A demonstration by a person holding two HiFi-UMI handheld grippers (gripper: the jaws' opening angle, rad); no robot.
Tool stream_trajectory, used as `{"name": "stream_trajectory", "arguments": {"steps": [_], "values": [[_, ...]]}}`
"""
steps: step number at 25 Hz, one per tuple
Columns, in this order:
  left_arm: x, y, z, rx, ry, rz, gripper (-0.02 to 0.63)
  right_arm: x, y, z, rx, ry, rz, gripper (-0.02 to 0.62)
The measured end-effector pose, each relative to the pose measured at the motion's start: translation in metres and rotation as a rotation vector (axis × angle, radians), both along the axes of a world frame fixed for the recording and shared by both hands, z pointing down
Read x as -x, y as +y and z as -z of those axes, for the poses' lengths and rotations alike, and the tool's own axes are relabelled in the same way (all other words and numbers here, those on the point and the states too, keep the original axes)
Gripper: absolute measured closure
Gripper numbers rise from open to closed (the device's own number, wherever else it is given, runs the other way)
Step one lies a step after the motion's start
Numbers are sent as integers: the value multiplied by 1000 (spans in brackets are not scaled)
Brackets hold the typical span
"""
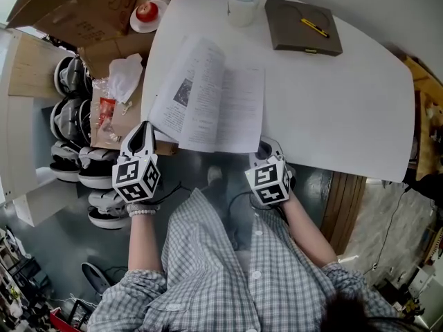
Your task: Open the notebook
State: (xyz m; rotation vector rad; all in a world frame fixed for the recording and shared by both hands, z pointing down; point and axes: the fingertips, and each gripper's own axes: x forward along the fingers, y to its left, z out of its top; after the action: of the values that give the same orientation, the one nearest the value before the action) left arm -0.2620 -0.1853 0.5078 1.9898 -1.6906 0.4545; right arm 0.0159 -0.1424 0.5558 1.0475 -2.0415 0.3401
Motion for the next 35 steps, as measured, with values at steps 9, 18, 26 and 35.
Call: {"name": "stream_trajectory", "arguments": {"steps": [9,18,26,35], "values": [[13,4,-30,78,42,60,594,-24,13,0,7,0,-73,574],[21,9,-49,135,11,112,594,-20,6,-1,-4,-4,-80,574],[32,20,-33,117,114,156,592,-20,2,3,-20,-27,-72,574],[-20,3,20,-22,125,-88,597,-45,5,20,-47,-45,-135,574]]}}
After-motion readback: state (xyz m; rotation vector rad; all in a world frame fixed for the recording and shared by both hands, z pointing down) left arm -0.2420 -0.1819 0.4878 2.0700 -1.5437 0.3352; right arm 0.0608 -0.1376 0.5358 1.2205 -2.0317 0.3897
